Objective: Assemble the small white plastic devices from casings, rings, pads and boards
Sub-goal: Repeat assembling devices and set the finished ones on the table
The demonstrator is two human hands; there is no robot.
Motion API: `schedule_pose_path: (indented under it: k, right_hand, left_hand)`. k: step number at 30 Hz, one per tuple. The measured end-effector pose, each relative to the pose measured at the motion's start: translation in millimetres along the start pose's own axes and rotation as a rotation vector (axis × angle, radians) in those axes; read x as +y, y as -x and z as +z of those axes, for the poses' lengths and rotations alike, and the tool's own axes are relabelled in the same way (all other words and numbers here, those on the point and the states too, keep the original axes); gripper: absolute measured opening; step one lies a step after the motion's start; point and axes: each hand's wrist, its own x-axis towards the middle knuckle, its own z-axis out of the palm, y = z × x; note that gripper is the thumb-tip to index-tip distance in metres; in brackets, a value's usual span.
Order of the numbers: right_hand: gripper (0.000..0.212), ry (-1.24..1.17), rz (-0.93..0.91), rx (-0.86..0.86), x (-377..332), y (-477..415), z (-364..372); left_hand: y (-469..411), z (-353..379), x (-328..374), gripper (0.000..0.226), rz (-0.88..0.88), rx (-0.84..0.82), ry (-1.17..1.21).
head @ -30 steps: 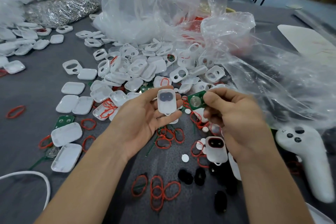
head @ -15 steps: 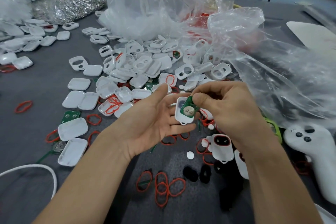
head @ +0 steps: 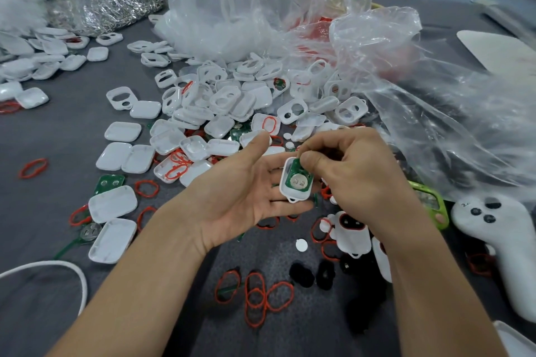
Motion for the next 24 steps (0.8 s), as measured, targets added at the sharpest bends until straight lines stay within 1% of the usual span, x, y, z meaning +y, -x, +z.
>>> schedule_pose_path:
  k: [6,11,15,21,24]
  right_hand:
    - [0.018,0.057,-0.013,0.027,-4,3,0]
    - [0.014,0.122,-0.045,0.16,-7,8,3]
    - [0.017,0.145,-0.076,0.224,-8,10,8]
    - [0.014,0.173,-0.09,0.264,-9,12,12]
    - [0.011,0.182,-0.068,0.273,-7,12,15]
  left_hand:
    - [1,2,0,0.07,-0.011,0.001,-0.016]
    - [0,2,1,0.072,-0.008,-0.003,-0.017]
    - [0,1,1,0.075,-0.007,-0.031,-0.008]
    - [-1,-1,1,0.077,-0.002,-0.063,-0.016]
    - [1,-1,0,0.07,0.006,-0.062,-0.03]
